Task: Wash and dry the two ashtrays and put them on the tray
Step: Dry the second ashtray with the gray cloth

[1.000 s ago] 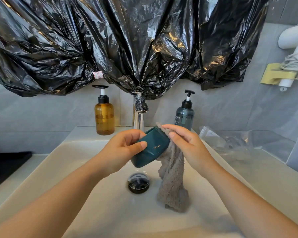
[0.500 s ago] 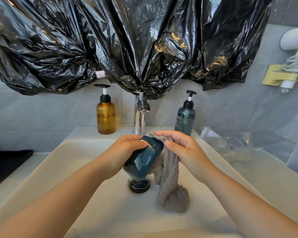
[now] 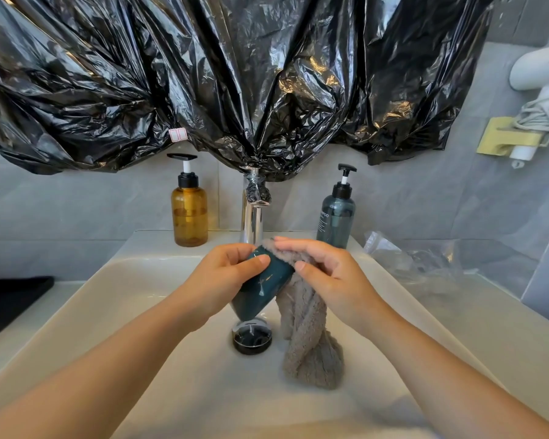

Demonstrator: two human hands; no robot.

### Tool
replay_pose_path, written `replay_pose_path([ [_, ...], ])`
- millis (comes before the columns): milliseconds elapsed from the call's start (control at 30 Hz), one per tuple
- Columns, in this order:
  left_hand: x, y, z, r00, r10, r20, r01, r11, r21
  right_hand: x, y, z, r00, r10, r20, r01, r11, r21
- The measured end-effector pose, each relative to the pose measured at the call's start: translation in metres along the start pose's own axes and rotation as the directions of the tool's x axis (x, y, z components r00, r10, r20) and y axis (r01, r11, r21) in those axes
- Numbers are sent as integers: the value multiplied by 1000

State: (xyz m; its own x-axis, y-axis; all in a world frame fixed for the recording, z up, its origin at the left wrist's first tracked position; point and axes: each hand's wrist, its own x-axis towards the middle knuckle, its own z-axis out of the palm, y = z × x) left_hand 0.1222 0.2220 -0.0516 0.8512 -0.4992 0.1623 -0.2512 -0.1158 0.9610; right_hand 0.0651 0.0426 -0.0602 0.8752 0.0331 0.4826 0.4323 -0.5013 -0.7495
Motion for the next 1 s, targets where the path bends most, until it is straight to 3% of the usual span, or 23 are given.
replay_pose_path([
  [100, 0, -4, 0, 1000, 9, 24, -9, 1000, 9, 3, -1, 5, 999, 7, 45, -7, 1000, -11],
  [233, 0, -5, -5, 997, 57, 51, -56, 998, -34, 7, 7, -1, 992, 122, 18, -123, 988, 98],
  [433, 0, -5, -7, 989, 101, 105, -98, 994, -40, 7, 15, -16, 959, 278, -48, -271, 955, 125],
  [633, 4, -10, -10, 992, -21, 124, 28, 998, -57, 6, 15, -8, 941, 338, -39, -326, 929, 174],
  [733, 4, -12, -7, 985, -125, 122, 134, 989, -63, 5, 12, -4, 948, 316, -36, -310, 944, 109],
  [900, 7, -12, -3, 966, -259, -7, 258, 966, -19, 3, 10, 5, 971, 234, 43, -231, 971, -66],
  [1000, 5, -12, -4, 970, -241, -21, 241, 970, 28, 2, 9, 7, 981, 178, 82, -168, 979, -115],
])
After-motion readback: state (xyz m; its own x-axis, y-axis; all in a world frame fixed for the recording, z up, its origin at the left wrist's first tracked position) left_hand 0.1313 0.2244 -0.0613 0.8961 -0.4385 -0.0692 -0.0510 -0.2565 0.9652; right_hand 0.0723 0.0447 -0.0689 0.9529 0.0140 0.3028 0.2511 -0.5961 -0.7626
